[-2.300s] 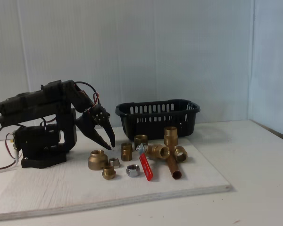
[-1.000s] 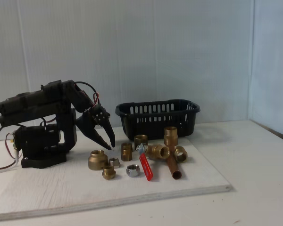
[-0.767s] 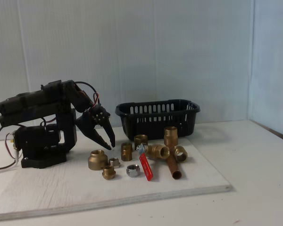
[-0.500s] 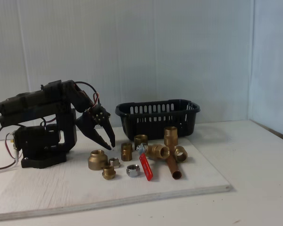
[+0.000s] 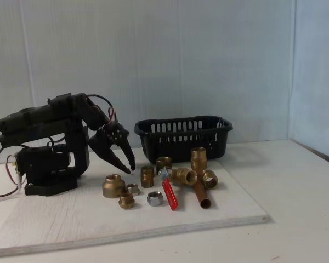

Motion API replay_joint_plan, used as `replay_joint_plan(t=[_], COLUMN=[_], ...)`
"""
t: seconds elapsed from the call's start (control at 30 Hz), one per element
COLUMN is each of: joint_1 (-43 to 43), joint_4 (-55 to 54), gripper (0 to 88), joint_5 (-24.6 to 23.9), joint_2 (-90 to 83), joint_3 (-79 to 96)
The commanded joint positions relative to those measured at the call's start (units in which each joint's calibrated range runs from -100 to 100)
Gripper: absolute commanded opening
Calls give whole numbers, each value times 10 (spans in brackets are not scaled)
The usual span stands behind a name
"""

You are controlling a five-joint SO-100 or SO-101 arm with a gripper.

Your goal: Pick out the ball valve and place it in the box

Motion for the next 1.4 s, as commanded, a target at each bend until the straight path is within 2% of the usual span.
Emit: replay_joint_plan(t=[0.0,0.27,0.53,0.67,0.8,0.93,1.1,1.37], joint_1=[39,100,166,172,173,182,184,179], joint_4=[-12,-47,-179,-198,-199,-146,-23,120], gripper=[14,14,13,13,13,13,14,17], joint_5=[1,1,1,-1,-2,1,12,24], joint_2=[-8,-8,7,88,237,410,602,803], joint_3=[-100,-302,-323,-348,-445,-573,-736,-922])
